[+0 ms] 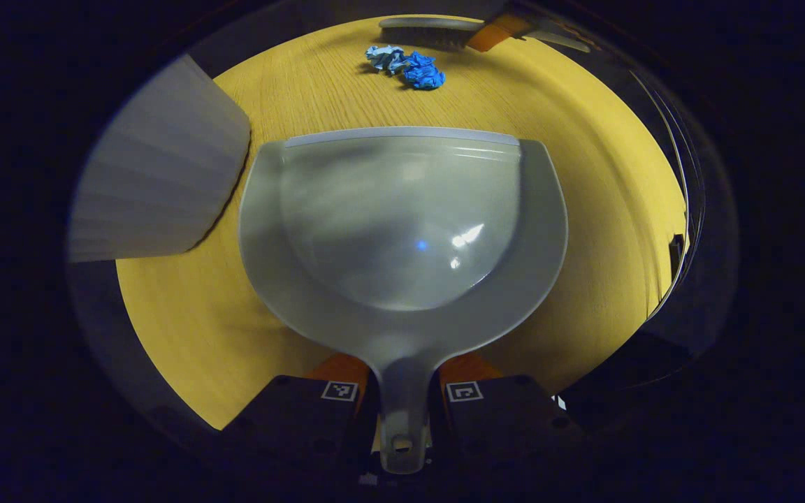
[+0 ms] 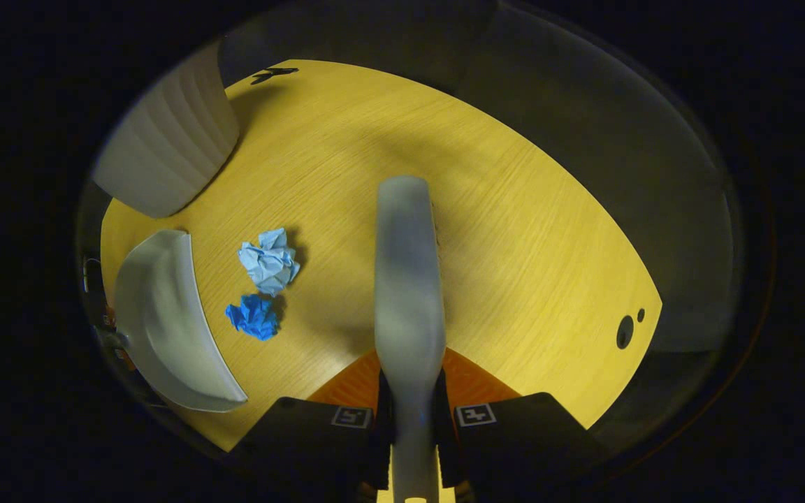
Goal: Pick up the small broom and dustpan from the desktop, sweep the trash into the dustpan with the broom, and then empty the trash into the garbage bin.
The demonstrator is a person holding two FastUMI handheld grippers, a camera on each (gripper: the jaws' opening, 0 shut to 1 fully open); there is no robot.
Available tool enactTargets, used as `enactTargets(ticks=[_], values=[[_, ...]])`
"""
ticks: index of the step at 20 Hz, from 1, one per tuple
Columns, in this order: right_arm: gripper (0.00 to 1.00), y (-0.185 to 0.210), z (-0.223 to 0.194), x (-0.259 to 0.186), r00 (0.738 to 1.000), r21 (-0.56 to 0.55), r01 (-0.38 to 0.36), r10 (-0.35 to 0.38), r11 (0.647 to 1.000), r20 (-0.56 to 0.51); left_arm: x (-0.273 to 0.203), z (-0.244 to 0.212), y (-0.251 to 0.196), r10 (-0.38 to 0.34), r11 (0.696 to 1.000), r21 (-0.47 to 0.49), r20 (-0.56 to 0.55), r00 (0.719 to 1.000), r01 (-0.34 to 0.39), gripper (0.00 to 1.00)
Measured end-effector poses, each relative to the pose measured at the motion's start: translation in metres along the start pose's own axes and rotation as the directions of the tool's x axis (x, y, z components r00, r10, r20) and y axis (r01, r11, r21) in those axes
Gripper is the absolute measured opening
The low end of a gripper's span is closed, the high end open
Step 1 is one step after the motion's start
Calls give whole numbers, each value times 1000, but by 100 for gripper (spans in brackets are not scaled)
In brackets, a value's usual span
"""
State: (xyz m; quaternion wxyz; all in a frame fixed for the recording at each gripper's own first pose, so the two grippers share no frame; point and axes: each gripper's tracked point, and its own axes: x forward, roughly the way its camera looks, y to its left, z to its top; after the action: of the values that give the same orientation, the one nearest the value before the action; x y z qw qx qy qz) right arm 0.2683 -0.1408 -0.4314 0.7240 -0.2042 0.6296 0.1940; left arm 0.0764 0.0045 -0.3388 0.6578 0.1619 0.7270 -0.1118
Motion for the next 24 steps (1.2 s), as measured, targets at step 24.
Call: enactTargets(ticks=[24], values=[[30, -14, -96, -15, 940, -30, -340, 339, 940, -45, -5, 8, -14, -105, 994, 15, 269, 957, 105, 30]])
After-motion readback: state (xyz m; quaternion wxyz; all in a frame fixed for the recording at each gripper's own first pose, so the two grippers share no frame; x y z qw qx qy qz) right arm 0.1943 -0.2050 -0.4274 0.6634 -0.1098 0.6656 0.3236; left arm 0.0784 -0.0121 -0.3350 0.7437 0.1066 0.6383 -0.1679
